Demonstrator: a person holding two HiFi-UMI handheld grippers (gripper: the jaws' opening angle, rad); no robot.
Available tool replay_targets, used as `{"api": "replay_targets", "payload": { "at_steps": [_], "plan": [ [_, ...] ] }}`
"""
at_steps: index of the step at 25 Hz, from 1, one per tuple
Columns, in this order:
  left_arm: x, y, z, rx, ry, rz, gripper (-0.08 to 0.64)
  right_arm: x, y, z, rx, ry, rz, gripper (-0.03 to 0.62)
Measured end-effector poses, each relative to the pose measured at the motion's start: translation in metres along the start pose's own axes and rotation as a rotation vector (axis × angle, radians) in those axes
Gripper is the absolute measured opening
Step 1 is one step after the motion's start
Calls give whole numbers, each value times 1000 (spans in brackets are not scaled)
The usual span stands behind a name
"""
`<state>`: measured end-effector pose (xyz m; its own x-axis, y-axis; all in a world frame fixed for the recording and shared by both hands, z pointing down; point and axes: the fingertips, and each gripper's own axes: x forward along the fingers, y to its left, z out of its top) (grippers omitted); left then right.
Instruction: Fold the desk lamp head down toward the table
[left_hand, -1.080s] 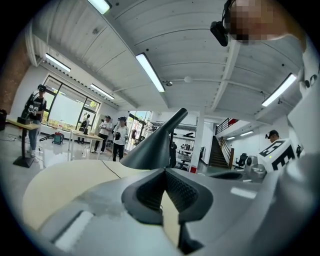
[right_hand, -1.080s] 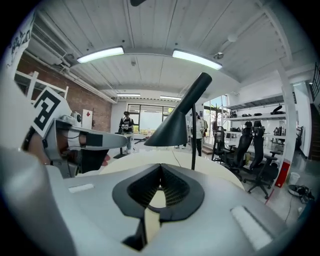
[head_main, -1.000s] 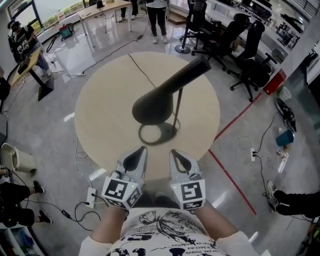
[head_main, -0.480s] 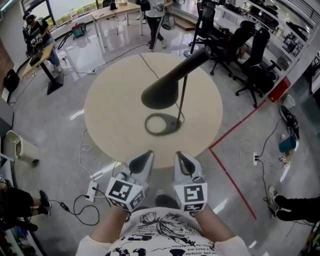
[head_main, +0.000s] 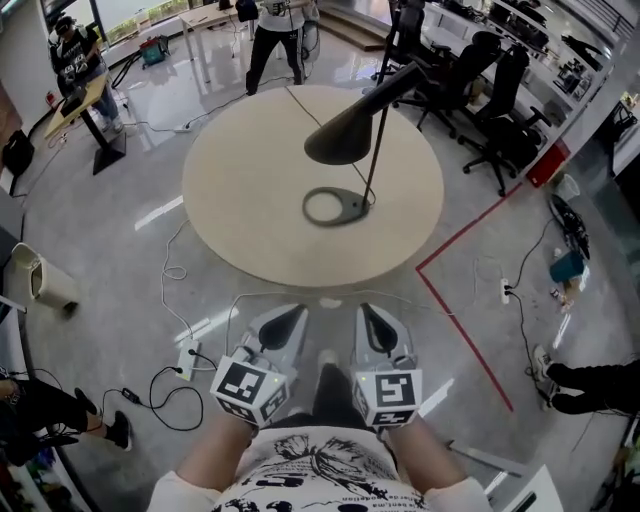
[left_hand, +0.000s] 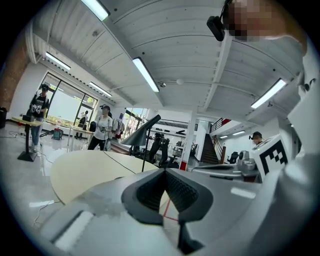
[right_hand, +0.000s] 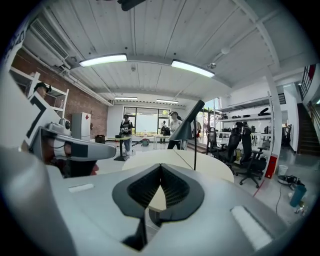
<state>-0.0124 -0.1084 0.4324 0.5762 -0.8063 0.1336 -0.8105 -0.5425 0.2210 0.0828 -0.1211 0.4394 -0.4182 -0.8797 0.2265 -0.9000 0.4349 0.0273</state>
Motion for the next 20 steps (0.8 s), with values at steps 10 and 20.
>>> {"api": "replay_targets", "payload": {
  "at_steps": [10,20],
  "plan": [
    [-68,-50,-4,-11,-37,-36,5,-83,40,-12,-21,-13,-29,9],
    [-119,-88,-28,1,-78,-21,5,-143,60,-45,-21,-4,-51,9]
  ]
}}
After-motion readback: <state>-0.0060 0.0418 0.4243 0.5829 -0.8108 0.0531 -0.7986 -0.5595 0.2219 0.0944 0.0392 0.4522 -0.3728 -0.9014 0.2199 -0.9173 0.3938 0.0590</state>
